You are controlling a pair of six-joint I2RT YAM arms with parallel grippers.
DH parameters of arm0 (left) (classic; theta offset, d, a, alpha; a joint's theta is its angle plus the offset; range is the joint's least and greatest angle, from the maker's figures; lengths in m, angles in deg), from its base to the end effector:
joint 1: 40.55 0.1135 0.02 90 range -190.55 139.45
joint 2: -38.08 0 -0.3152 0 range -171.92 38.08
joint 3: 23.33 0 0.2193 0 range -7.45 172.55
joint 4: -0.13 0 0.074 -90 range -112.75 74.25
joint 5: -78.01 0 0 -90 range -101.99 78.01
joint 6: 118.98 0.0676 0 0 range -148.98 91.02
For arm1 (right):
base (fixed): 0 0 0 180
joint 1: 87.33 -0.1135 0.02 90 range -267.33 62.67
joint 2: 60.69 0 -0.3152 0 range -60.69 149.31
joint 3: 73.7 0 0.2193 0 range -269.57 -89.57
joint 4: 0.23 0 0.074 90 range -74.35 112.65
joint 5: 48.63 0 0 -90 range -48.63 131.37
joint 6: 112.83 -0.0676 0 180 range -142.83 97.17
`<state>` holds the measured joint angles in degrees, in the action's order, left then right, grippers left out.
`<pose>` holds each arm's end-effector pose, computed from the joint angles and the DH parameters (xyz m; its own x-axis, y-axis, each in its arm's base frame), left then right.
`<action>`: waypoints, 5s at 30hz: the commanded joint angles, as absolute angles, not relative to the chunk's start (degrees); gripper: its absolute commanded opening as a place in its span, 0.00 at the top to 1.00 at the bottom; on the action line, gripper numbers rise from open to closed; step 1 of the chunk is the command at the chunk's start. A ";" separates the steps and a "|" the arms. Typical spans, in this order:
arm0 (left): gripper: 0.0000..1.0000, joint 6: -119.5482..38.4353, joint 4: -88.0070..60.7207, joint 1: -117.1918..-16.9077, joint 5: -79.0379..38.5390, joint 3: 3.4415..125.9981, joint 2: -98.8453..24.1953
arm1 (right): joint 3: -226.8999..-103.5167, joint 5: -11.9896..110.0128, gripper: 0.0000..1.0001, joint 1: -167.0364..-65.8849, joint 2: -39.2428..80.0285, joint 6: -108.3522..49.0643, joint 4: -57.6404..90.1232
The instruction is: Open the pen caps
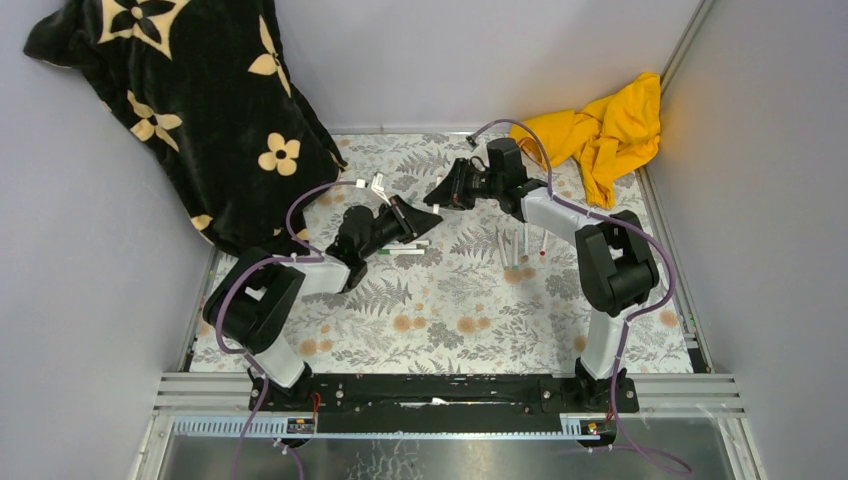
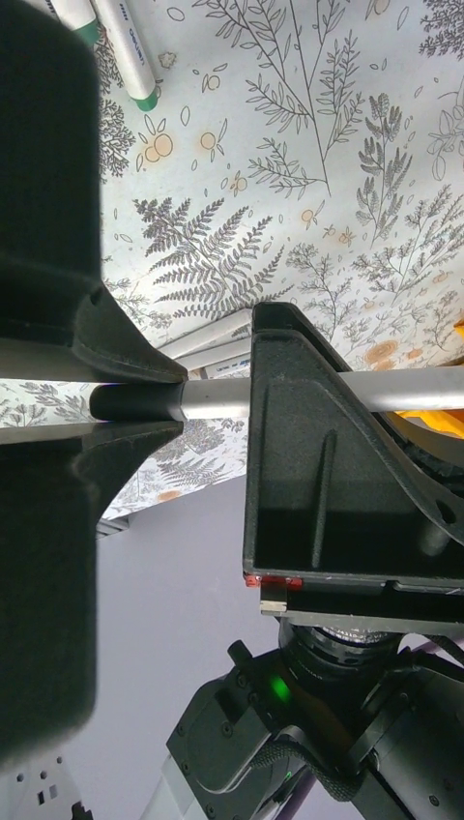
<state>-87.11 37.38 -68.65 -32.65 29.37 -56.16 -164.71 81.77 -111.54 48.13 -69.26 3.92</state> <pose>0.2925 -0.1832 0.2721 -0.6727 -0.5416 -0.5041 0.3405 0.3782 -0.8608 0.3896 0.2232 0.2978 -0.8586 0.2189 -0.4636 -0.3460 0.4199 0.8390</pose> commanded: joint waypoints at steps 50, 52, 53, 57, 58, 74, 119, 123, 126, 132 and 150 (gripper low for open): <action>0.94 -73.49 -31.37 -61.60 -0.05 67.67 -74.89 | -158.24 56.15 1.00 -103.33 32.83 -39.40 22.45; 0.91 -73.03 -31.82 -60.64 -0.05 68.90 -76.32 | -156.66 54.43 1.00 -103.53 31.96 -38.34 23.20; 0.90 -73.01 -31.83 -60.29 0.02 69.10 -76.74 | -156.25 53.52 1.00 -103.65 31.76 -37.74 23.93; 0.83 -73.03 -31.74 -59.08 -1.19 70.06 -78.43 | -155.16 50.71 1.00 -104.82 31.03 -36.02 26.42; 0.79 -73.06 -31.74 -58.95 -1.19 70.15 -78.66 | -155.20 49.96 1.00 -105.23 30.92 -35.77 27.01; 0.56 -73.85 -30.06 -58.57 -1.66 67.19 -74.98 | -155.92 41.64 0.99 -112.49 33.50 -33.83 34.31; 0.26 -79.50 -19.29 -59.15 -3.76 42.29 -43.97 | -167.54 41.94 0.53 -124.10 43.09 -15.75 27.61; 0.25 -81.55 -19.24 -59.10 -3.46 39.42 -40.46 | -173.88 45.16 0.53 -124.75 48.28 -12.31 28.66; 0.26 -83.11 -19.09 -59.08 -3.30 37.43 -37.53 | -178.24 48.13 0.53 -124.99 52.35 -10.39 30.97; 0.28 -85.93 -18.78 -58.85 -2.28 34.24 -33.13 | -183.45 51.26 0.52 -126.99 57.73 -7.02 34.84; 0.29 -88.63 -17.86 -57.52 -3.16 31.86 -29.23 | -183.30 49.44 0.52 -129.35 62.08 -3.04 36.36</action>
<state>-87.67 -21.20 -58.09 -4.07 32.71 -30.25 -181.56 51.28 -128.96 61.61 -5.14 36.79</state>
